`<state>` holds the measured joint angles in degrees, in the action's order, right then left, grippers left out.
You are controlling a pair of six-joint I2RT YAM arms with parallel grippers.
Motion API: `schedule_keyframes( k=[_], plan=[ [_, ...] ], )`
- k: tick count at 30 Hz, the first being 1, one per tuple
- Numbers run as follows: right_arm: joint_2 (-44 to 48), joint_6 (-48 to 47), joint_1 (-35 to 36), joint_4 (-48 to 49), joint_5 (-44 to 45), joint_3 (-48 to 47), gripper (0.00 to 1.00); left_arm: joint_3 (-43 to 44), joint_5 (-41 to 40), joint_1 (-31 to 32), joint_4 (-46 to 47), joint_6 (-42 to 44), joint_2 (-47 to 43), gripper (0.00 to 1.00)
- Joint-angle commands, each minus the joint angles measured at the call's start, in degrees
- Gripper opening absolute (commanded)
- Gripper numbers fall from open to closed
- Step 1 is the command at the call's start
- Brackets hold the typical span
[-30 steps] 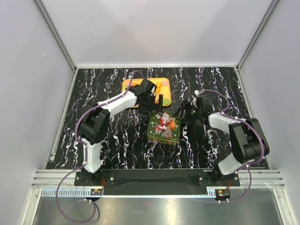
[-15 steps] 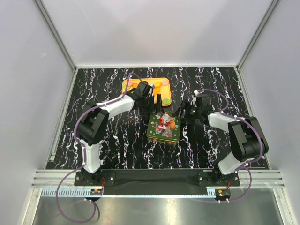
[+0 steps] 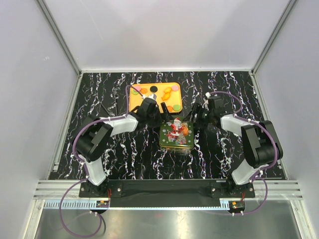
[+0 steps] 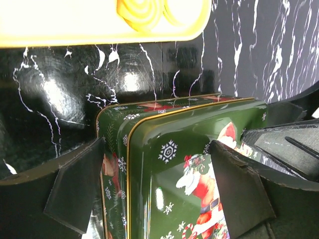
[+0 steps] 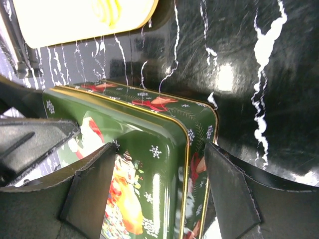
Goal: Pack the cookies
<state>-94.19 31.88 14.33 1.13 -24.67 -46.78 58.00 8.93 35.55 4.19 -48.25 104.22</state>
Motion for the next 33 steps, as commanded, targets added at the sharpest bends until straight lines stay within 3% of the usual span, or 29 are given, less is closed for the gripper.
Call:
schedule_keyframes(
  k=[1, 12, 13, 17, 23, 26, 28, 33],
  plan=[
    [-2.66, -1.73, 0.79, -3.23, 0.41, -3.92, 0.78, -5.09, -1.02, 7.06, -6.03, -6.32, 3.88, 0.68],
    [-3.98, -4.72, 1.75, -5.17, -1.88, -8.15, 0.85, -6.15, -2.94, 10.42, -5.14, -8.09, -0.33, 0.59],
    [-3.72, -4.89, 2.02, -5.17, -2.05, -8.15, 0.99, -5.88, -3.74, 10.24, -6.02, -6.87, -0.86, 0.59],
    [-2.66, -5.69, 3.16, -4.82, -2.05, -7.36, 1.00, -5.53, -3.48, 8.84, -6.03, -5.89, -1.22, 0.55],
    [-1.52, -5.60, 4.13, -4.11, -0.39, -4.99, 0.91, -5.17, -1.90, 8.57, -4.36, -6.42, -0.34, 0.45],
    [-1.61, -6.30, 4.22, -3.85, 0.41, -4.02, 0.81, -5.17, -1.90, 8.31, -4.36, -6.24, -0.69, 0.40],
    [-2.74, -7.00, 4.22, -4.11, 1.46, -4.10, 0.68, -5.26, -1.72, 7.43, -4.45, -6.07, -1.30, 0.39],
    [-5.21, -7.01, 4.30, -3.06, 1.73, -4.10, 0.61, -6.66, -0.93, 4.62, -2.17, -5.19, -2.97, 0.34]
  ],
)
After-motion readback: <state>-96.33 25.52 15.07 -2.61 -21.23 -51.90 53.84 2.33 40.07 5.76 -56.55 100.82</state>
